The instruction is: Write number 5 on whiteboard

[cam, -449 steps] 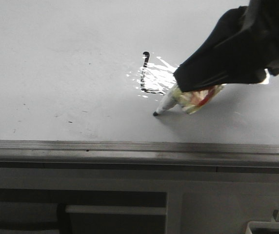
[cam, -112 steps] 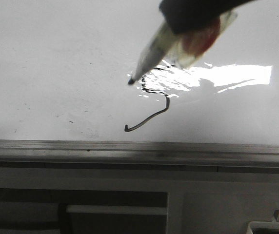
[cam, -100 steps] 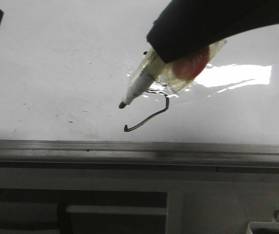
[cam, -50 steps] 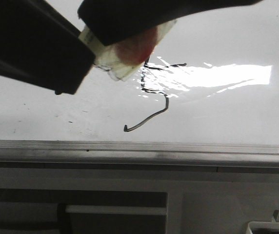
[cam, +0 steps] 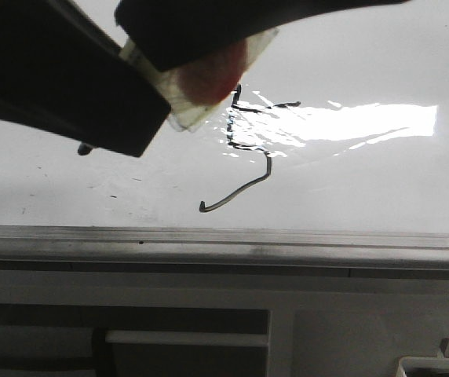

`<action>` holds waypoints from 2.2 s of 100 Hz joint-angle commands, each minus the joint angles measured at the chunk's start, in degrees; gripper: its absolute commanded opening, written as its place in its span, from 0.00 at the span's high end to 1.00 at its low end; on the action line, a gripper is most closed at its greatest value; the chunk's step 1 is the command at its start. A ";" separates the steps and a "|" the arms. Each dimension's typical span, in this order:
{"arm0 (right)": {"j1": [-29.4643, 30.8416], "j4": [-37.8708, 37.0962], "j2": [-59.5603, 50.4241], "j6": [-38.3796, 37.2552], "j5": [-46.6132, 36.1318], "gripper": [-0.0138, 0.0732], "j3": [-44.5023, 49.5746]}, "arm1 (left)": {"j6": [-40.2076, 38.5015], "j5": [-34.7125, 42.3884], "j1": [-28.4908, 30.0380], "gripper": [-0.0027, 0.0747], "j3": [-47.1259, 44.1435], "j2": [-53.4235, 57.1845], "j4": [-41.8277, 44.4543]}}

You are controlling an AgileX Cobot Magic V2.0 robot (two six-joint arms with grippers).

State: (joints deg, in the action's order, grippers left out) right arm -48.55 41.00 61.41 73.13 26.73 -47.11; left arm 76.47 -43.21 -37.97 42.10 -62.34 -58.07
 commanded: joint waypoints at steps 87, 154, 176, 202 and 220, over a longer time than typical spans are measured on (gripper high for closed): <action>0.11 6.24 -11.31 -3.56 -16.43 0.55 -2.11 | -12.99 17.18 -0.30 0.99 0.61 0.56 -4.71; 0.11 7.21 -15.81 -4.10 -21.63 0.91 3.08 | -27.51 49.25 -10.00 0.99 -2.50 -9.91 -16.35; 0.11 7.21 -15.81 -4.10 -21.78 0.91 3.08 | -27.51 54.65 -12.38 0.99 -2.50 -14.65 -19.47; 0.11 7.21 -15.81 -4.10 -23.34 0.91 3.18 | -27.51 56.39 -12.89 0.99 -2.50 -18.50 -19.88; 0.11 7.21 -15.81 -4.10 -23.56 0.91 3.33 | -27.51 61.02 -12.89 0.99 -2.50 -18.50 -19.88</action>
State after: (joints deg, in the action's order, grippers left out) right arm -48.55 47.24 46.02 69.06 6.63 -42.50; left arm 49.11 7.64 -51.78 39.12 -79.95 -77.35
